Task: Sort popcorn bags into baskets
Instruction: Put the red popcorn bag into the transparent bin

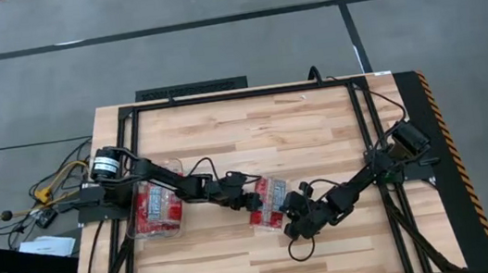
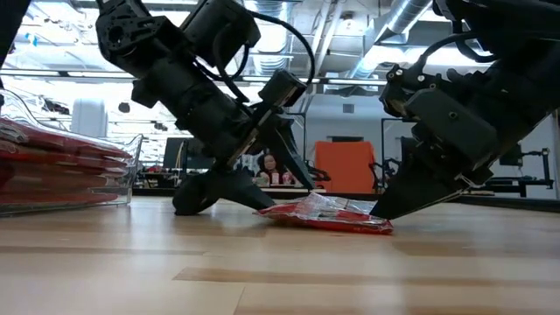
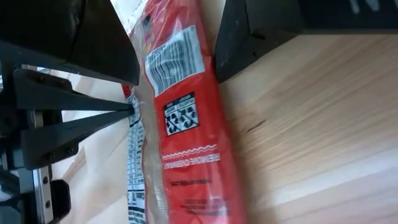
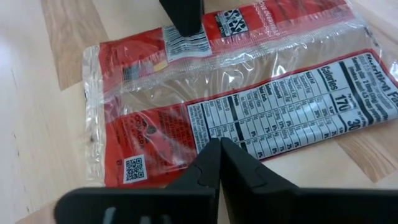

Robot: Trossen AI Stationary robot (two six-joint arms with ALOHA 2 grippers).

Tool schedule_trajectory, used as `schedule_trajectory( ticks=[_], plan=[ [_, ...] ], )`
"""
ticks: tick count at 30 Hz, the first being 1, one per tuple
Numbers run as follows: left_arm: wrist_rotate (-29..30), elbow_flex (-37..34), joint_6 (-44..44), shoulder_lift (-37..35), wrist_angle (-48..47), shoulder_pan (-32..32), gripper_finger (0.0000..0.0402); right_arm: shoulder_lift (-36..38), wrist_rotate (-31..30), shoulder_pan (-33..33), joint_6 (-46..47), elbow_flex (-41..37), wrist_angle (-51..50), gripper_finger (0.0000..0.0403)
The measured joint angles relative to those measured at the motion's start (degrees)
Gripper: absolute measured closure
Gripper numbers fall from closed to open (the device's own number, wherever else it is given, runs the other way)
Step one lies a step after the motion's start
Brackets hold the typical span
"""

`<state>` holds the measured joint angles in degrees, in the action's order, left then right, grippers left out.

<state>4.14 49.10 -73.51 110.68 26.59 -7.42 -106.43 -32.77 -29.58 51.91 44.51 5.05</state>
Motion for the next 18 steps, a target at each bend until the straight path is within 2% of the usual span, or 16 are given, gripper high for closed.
schedule_trajectory(
  ticks=[3,6,10,13,14,18],
  plan=[
    [-0.74,1.90,1.57,0.29,-1.31,0.11,0.0203,-0.02,-0.04,0.00,-1.88,-0.04,1.02,0.0374],
    [-0.68,3.27,2.50,1.08,-2.90,0.02,0.0226,-0.02,-0.02,0.00,-2.28,-0.02,1.32,0.0385],
    [-0.48,3.37,3.20,1.10,-3.41,0.09,0.0297,-0.07,-0.02,-0.11,-2.39,-0.02,1.63,0.0388],
    [-1.46,3.35,5.27,1.06,-3.05,0.09,0.0370,0.09,0.02,-0.44,-2.39,-0.04,1.84,0.0375],
    [-2.01,3.35,5.52,1.06,-2.88,0.09,0.0382,0.49,0.33,-0.45,-2.39,-0.06,1.74,0.0370],
    [-5.30,3.14,7.65,-0.04,-2.78,0.20,0.0388,3.63,1.98,-0.89,-3.12,-0.26,-0.16,0.0361]
  ],
)
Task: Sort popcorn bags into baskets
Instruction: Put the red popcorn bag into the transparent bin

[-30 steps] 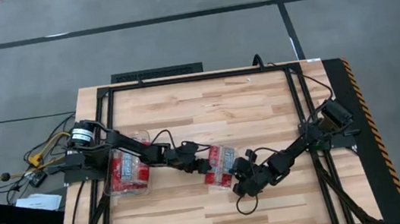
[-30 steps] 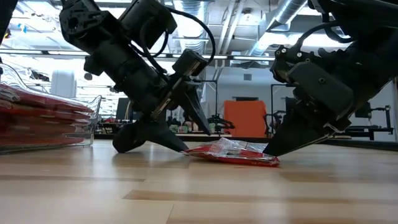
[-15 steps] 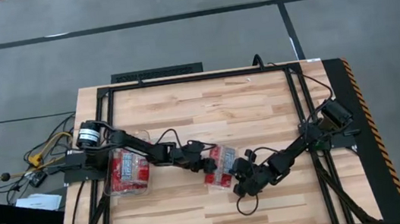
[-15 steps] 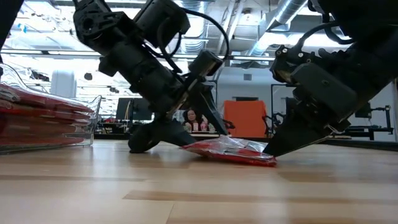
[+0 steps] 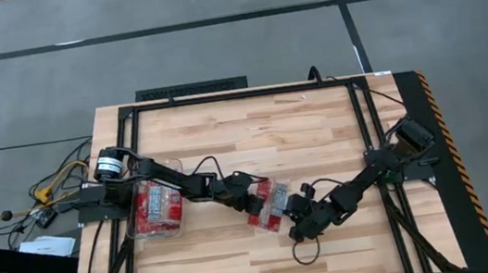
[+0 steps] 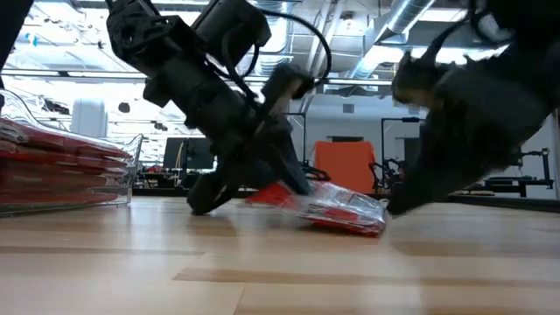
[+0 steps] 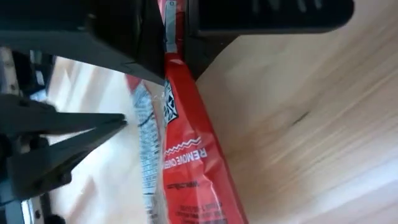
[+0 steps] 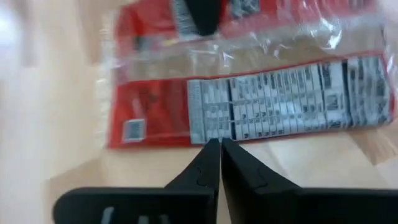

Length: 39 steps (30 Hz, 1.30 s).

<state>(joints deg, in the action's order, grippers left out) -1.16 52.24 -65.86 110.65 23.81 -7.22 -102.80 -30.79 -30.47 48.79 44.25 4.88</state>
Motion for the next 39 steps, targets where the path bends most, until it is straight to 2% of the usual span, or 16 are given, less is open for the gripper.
schedule_trajectory(
  ticks=[5,8,11,16,20,23,29,34,39],
  plan=[
    [-5.22,0.01,2.66,-7.11,-3.98,0.81,0.0395,8.42,-1.06,-0.68,-2.39,0.13,-4.62,0.0375],
    [-5.90,0.12,5.25,-15.04,-13.87,1.01,0.0395,14.18,-1.99,-1.58,-4.24,0.11,-8.18,0.0387],
    [-3.30,0.03,7.99,-24.71,-25.52,0.90,0.0396,19.25,-4.30,-2.36,-4.50,0.15,-12.27,0.0392],
    [5.70,0.05,5.28,-42.91,-44.64,-1.74,0.0397,23.33,-10.27,-2.87,-4.94,0.15,-16.79,0.0375],
    [15.32,0.08,-3.72,-55.47,-58.84,-7.75,0.0397,23.18,-11.16,-1.81,-5.37,0.15,-17.33,0.0365],
    [22.83,0.07,-13.76,-62.51,-69.90,-14.22,0.0397,21.72,-11.13,-1.10,-5.37,0.16,-16.71,0.0370],
    [32.81,0.05,-28.85,-70.12,-82.14,-28.11,0.0397,20.80,-10.55,-0.77,-5.35,0.21,-15.03,0.0387],
    [32.22,-0.07,-38.67,-70.48,-93.11,-35.57,0.0397,21.11,-10.70,-0.77,-5.76,0.21,-15.18,0.0381],
    [31.93,-4.04,-44.17,-70.71,-93.97,-40.18,0.0397,21.03,-10.49,-0.77,-5.35,0.21,-15.17,0.0367]
  ],
)
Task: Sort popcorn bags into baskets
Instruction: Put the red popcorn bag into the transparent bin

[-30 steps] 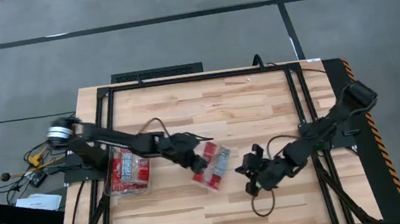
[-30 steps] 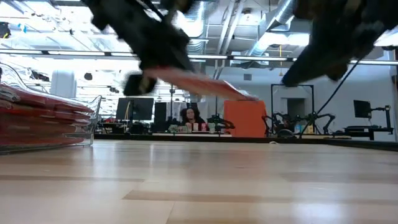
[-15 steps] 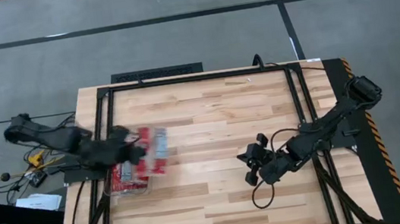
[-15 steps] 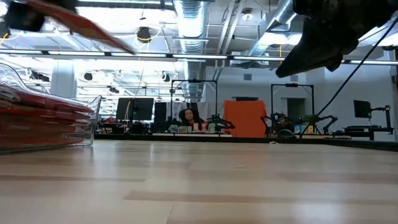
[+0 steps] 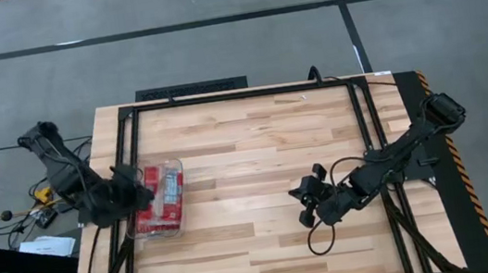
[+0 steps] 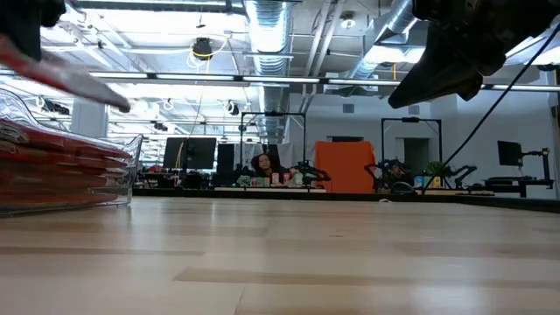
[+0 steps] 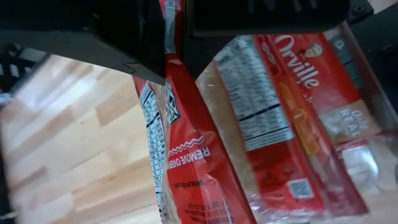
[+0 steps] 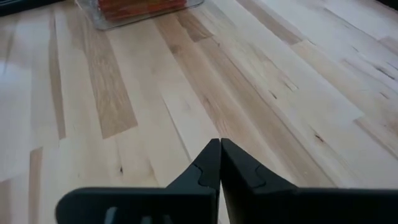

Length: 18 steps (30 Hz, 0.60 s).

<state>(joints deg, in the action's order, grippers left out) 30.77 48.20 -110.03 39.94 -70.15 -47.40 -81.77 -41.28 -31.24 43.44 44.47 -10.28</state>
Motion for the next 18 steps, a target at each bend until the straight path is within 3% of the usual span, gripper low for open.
schedule_trajectory(
  ticks=[6,11,18],
  plan=[
    [-0.61,-6.89,-4.24,-0.34,3.74,-1.52,0.0396,-0.02,0.34,0.00,-0.22,0.00,0.02,0.0380],
    [-1.16,-8.52,-5.74,-0.63,3.80,-1.48,0.0381,-0.02,0.68,0.00,-0.41,0.00,-0.04,0.0386],
    [-1.98,-8.28,-6.15,-0.63,2.19,-1.48,0.0334,-0.02,0.69,0.00,-0.42,0.00,-0.17,0.0356]
  ],
)
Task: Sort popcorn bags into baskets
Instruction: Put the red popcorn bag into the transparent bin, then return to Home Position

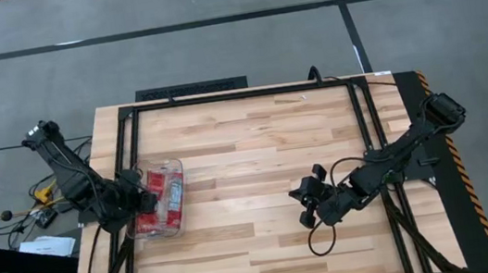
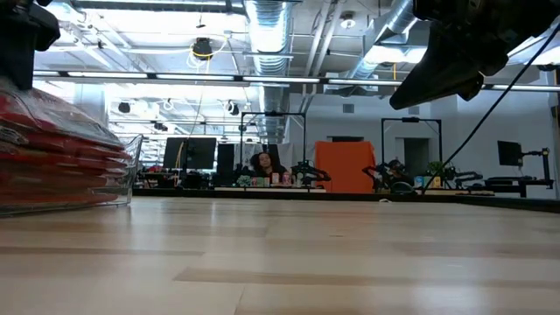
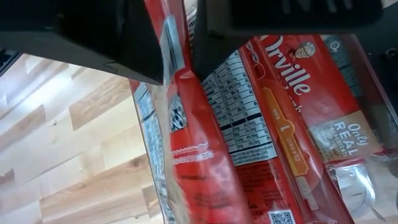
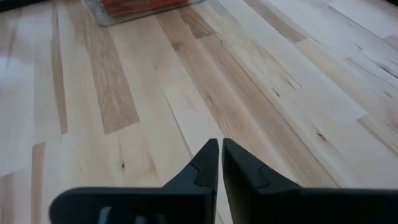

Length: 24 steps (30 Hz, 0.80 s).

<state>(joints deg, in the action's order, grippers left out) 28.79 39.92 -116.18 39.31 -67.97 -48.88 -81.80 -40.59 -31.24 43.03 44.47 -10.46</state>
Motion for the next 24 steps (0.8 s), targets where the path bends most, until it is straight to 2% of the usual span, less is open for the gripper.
schedule_trajectory(
  ticks=[6,13,16,19,24],
  plan=[
    [-0.44,1.04,-0.08,-0.33,-2.77,0.36,0.0270,0.00,-0.01,0.00,-0.04,0.00,-0.45,0.0350],
    [-1.34,8.83,0.17,-2.76,-12.62,0.87,0.0221,0.02,-0.05,0.49,-0.21,0.02,0.28,0.0349],
    [3.73,11.30,1.15,-4.13,-12.50,0.87,0.0214,0.04,-0.05,1.34,-1.18,0.04,3.22,0.0349],
    [14.00,12.22,9.98,-4.21,-7.85,0.87,0.0212,0.18,0.21,2.68,-5.05,1.37,6.40,0.0349],
    [26.95,14.74,40.32,-4.09,5.29,0.87,0.0212,4.07,0.39,5.84,-19.91,10.67,2.67,0.0349]
  ],
)
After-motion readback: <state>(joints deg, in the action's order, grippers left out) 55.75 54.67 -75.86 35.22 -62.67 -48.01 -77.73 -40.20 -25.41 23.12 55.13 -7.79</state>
